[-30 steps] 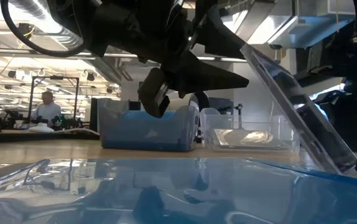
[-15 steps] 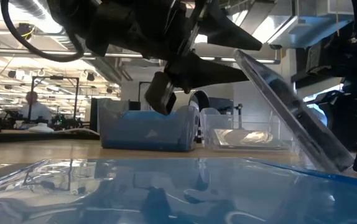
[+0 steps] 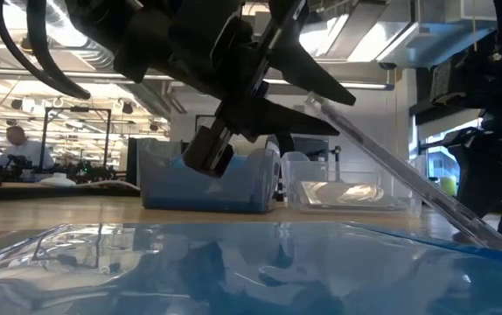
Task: Pick & place jewel cases by type
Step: Put the right black cd case into the transparent bin
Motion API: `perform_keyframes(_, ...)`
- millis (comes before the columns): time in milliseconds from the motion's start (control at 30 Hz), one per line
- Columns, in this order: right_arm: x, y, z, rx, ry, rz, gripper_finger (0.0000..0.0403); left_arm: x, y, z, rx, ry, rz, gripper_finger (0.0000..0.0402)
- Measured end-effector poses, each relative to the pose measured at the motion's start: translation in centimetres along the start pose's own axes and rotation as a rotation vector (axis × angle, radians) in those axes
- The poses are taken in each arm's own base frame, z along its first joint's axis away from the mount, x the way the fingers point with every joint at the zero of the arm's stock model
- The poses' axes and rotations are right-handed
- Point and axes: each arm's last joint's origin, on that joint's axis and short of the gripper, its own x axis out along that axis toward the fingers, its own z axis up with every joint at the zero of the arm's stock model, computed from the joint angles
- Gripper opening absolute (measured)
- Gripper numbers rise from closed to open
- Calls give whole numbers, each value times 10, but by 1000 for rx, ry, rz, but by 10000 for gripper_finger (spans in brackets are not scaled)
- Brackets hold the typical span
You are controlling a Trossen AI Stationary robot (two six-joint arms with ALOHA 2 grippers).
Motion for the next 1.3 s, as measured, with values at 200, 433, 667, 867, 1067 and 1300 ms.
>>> perform_keyframes(200, 0, 0, 0, 0, 0, 1, 281, 0, 0, 0, 8, 8, 1, 76)
perform_keyframes(433, 0, 0, 0, -1, 1, 1, 281, 0, -1, 4, 15, 41, -2, 48)
perform_keyframes(667, -11, 0, 3, -8, 49, 4, 281, -2, -1, 17, 56, 141, 19, 43)
perform_keyframes(867, -43, -3, 7, 48, 23, 38, 281, -4, 0, 26, 132, 286, 42, 43)
perform_keyframes(1067, -56, -15, 3, 125, 18, -54, 281, -9, 11, 21, 222, 579, 130, 43)
perform_keyframes(1300, -57, -17, 3, 118, -6, -97, 281, -15, 29, 4, 174, 792, 268, 42)
